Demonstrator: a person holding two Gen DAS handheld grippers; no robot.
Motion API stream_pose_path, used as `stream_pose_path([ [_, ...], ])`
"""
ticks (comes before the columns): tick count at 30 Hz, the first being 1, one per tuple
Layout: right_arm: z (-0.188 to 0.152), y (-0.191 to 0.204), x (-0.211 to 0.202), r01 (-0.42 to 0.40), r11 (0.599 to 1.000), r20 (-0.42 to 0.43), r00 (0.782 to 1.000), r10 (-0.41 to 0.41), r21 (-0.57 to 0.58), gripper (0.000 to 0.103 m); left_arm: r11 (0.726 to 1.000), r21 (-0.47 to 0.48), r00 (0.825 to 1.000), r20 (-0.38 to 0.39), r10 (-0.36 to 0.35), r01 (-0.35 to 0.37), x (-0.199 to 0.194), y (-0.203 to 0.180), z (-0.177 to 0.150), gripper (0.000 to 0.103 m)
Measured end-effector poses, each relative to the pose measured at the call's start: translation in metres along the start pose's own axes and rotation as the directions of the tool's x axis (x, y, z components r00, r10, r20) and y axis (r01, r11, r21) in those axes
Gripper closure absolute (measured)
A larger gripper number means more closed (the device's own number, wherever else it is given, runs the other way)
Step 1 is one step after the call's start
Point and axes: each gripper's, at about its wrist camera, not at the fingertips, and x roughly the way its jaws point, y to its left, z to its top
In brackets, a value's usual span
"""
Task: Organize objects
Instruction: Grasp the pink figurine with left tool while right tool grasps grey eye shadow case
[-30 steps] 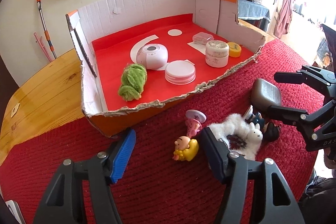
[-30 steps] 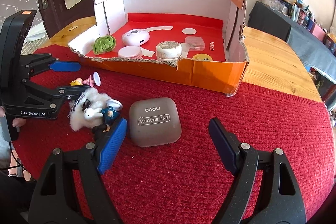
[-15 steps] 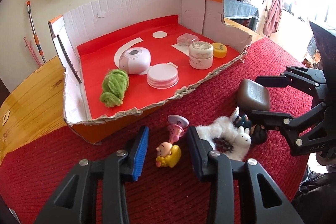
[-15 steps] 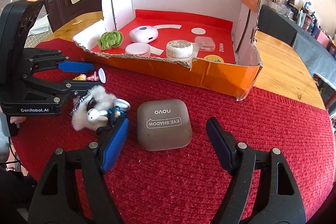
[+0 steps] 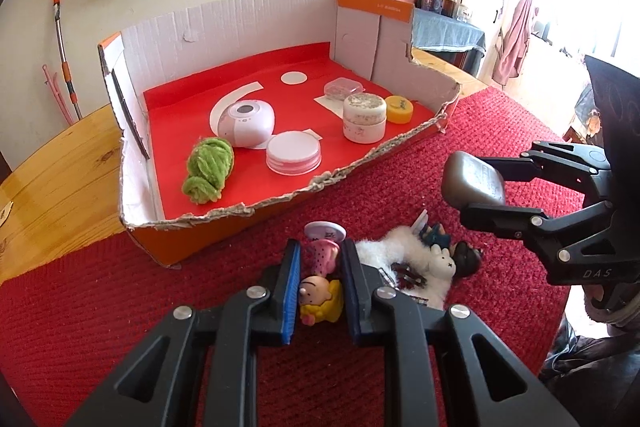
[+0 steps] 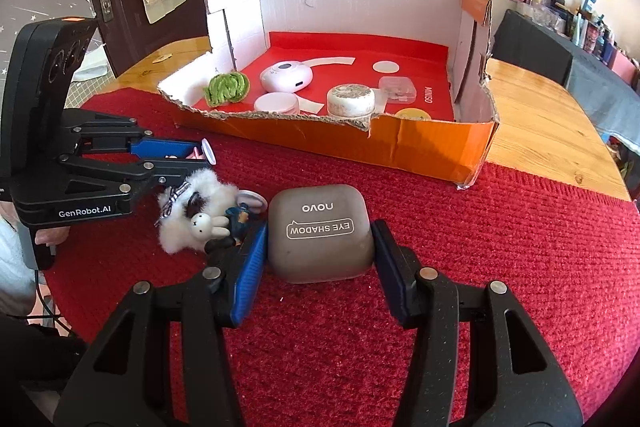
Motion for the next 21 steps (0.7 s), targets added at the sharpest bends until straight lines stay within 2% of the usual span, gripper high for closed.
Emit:
stream_pose_path([
  [15, 0.007, 0.008, -0.016, -0.023, 1.000, 0.033, 0.999, 0.023, -0.010, 0.053, 1.000, -0.020, 0.998, 0.055, -0.010, 0.011, -0.029, -0.003, 0.001, 0.083],
  [21, 0.014, 0.010, -0.027, -0.042, 0.999, 0.062, 0.997, 0.043, -0.017, 0.053, 0.999, -0.032, 0.995, 0.096, -0.021, 0.024, -0.045, -0.004, 0.013, 0.083],
])
